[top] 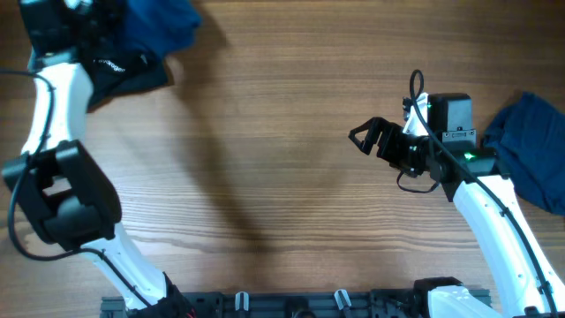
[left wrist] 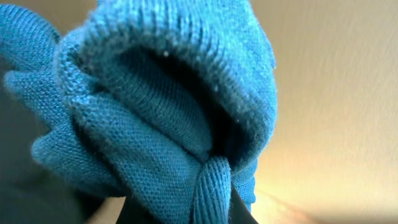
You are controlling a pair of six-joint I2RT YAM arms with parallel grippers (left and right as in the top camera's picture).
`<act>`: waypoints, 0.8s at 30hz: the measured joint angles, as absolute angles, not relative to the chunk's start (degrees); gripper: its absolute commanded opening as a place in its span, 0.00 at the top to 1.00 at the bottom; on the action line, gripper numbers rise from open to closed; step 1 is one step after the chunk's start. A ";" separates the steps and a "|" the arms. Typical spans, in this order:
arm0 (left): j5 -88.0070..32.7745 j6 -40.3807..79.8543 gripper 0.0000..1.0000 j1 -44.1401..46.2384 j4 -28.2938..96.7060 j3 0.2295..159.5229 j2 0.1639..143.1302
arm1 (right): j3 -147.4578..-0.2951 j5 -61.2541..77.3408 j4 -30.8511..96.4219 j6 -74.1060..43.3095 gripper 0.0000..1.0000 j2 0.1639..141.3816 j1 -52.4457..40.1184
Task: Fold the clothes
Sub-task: 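Carry the folded teal shirt to the top-left pile with left gripper, then lower the teal shirt onto the pile and open the left gripper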
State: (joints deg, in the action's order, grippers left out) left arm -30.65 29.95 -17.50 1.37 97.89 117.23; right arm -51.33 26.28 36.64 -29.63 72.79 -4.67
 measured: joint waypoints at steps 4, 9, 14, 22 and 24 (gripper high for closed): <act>-30.39 29.91 0.90 -21.65 1.93 100.84 117.23 | -51.33 26.28 36.91 -29.63 0.00 72.79 -4.67; -27.83 29.95 0.86 -26.04 6.26 101.06 118.17 | -51.33 26.28 37.32 -29.63 0.01 72.82 -4.67; -27.35 30.15 0.66 -27.83 6.42 101.12 121.86 | -51.33 26.28 38.59 -29.63 0.00 72.82 -4.67; -25.98 30.61 0.00 -28.58 8.36 101.14 127.50 | -51.33 26.26 39.18 -29.63 0.00 72.82 -4.67; -25.96 30.70 0.00 -28.64 8.88 101.14 127.76 | -51.33 26.28 39.46 -29.61 0.00 72.82 -4.67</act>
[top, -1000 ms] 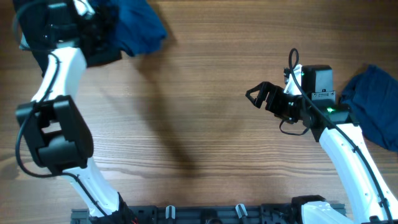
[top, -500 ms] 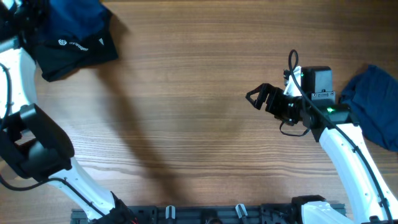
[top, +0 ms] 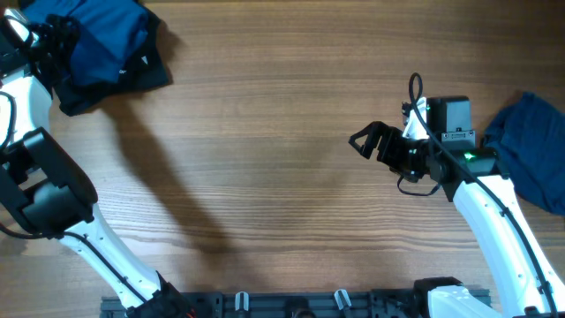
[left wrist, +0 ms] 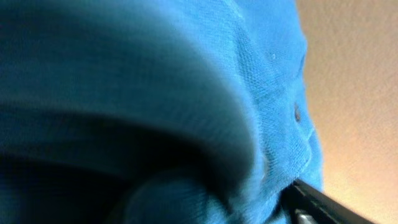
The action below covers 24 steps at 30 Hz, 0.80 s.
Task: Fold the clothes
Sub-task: 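Lower the teal shirt onto the pile and open the left gripper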
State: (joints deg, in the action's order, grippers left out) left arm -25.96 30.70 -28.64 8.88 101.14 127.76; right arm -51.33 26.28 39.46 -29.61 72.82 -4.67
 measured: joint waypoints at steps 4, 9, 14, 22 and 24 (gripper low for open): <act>-25.98 30.79 0.00 -29.08 10.33 101.23 127.83 | -51.33 26.28 39.86 -29.43 0.00 72.82 -4.67; -25.98 30.79 0.00 -30.94 13.80 101.23 127.83 | -51.33 26.26 39.88 -29.41 0.00 72.82 -4.67; -25.96 30.79 0.00 -32.53 15.73 101.23 127.79 | -51.33 26.26 39.90 -29.43 0.00 72.82 -4.67; -20.73 32.93 0.00 -34.33 22.33 101.23 123.37 | -51.33 26.26 40.27 -29.41 0.00 72.82 -4.67; -19.84 33.34 0.00 -34.61 22.92 101.23 122.04 | -51.33 26.26 40.91 -29.23 0.00 72.82 -4.67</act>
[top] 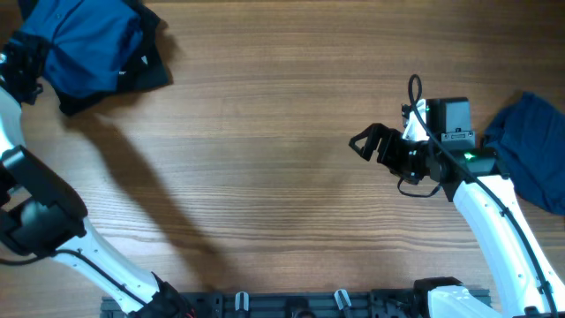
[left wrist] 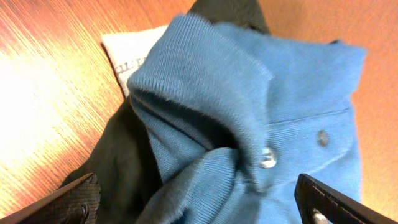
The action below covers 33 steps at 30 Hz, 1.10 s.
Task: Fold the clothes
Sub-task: 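Lower the teal shirt onto the pile and open the left gripper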
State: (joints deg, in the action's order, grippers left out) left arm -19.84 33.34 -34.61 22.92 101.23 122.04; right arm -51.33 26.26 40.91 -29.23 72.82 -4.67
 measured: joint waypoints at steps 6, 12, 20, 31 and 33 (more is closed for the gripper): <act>-19.33 33.36 0.00 -34.15 23.16 101.27 121.05 | -51.33 26.26 42.87 -28.14 0.00 72.82 -4.67; -19.22 32.67 0.06 -33.26 22.00 101.25 117.62 | -51.33 26.26 42.89 -26.76 0.00 72.82 -4.67; -16.10 31.62 0.87 -32.99 20.97 101.69 102.56 | -51.33 26.26 42.83 -26.68 0.00 72.82 -4.67; -2.17 31.11 0.96 -23.33 9.85 102.43 107.09 | -51.33 26.26 42.89 -26.46 0.00 72.86 -4.67; -0.60 30.68 0.96 -21.82 5.63 102.41 110.02 | -51.33 26.26 43.24 -26.24 0.00 72.90 -4.67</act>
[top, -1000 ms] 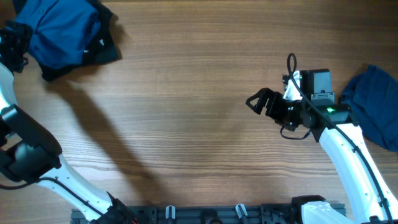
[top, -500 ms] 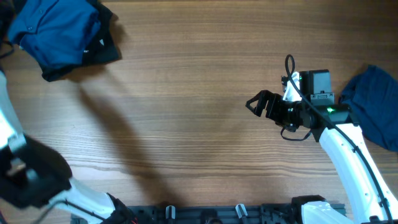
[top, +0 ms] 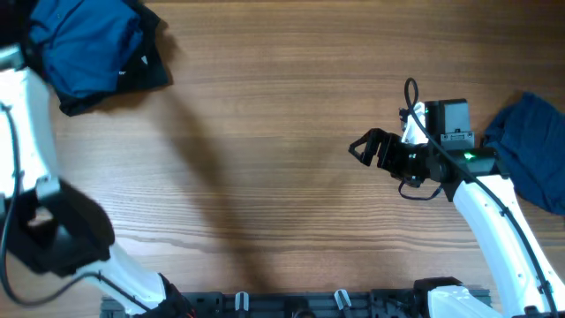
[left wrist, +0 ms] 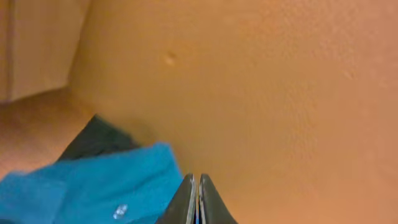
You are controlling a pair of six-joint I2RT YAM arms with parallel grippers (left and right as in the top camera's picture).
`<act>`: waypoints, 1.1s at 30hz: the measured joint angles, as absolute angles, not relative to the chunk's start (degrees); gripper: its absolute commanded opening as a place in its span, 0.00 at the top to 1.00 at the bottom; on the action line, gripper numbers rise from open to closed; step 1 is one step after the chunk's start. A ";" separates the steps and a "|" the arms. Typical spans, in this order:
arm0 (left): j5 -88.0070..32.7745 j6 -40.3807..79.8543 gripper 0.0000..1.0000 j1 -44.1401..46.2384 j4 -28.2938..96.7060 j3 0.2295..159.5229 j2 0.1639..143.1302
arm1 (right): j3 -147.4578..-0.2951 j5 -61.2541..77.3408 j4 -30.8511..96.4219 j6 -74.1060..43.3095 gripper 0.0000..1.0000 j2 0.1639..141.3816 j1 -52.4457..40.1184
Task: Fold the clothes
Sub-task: 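Lower the teal shirt onto the pile and open the left gripper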
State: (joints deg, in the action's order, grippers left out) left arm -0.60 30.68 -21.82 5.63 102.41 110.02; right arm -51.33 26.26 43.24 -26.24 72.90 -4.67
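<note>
A blue polo shirt [top: 84, 44] lies bunched on top of a black garment [top: 141, 75] in the table's far left corner. The left wrist view shows the blue shirt [left wrist: 87, 186], with a button, low on the left and the black garment [left wrist: 99, 140] behind it. My left gripper [left wrist: 196, 186] is shut with nothing between its fingers, lifted clear of the pile and facing an orange wall. In the overhead view only its white arm [top: 26, 115] shows. My right gripper [top: 362, 146] hangs open over bare wood right of centre.
A dark blue garment [top: 530, 150] lies crumpled at the right edge, behind my right arm [top: 494, 203]. The wooden table [top: 265, 106] stretches between the two piles. A black rail [top: 309, 305] runs along the near edge.
My left gripper was open just over the blue shirt's collar; now it is shut, empty and drawn back from the pile. The shirt lies where it was. My right arm has barely moved.
My left gripper first held the blue shirt's knit fabric above the far left corner. Then the shirt lay on the black garment with the gripper close against it. Then the gripper was open over the collar, and now it is shut and away.
</note>
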 measured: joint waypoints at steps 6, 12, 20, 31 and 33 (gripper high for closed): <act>3.90 29.76 0.96 -19.14 -3.16 102.39 120.92 | -51.33 26.26 45.12 -25.19 0.00 72.93 -4.67; 5.69 28.45 0.96 -19.59 -3.22 102.39 130.13 | -51.33 26.26 45.21 -25.19 0.00 72.93 -4.67; 6.42 25.93 0.96 -19.84 -6.59 102.50 134.08 | -51.33 26.26 46.24 -25.19 0.00 72.93 -4.67; 6.37 25.54 0.96 -17.85 -8.88 102.48 131.31 | -51.33 26.26 45.36 -25.19 0.00 72.93 -4.67; 6.37 25.54 0.96 -16.73 -8.67 102.48 129.51 | -51.33 26.26 45.34 -25.19 0.00 72.93 -4.67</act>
State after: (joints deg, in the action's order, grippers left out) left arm 6.37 25.54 -16.73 -8.67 102.48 129.51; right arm -51.33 26.26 45.34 -25.19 72.93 -4.67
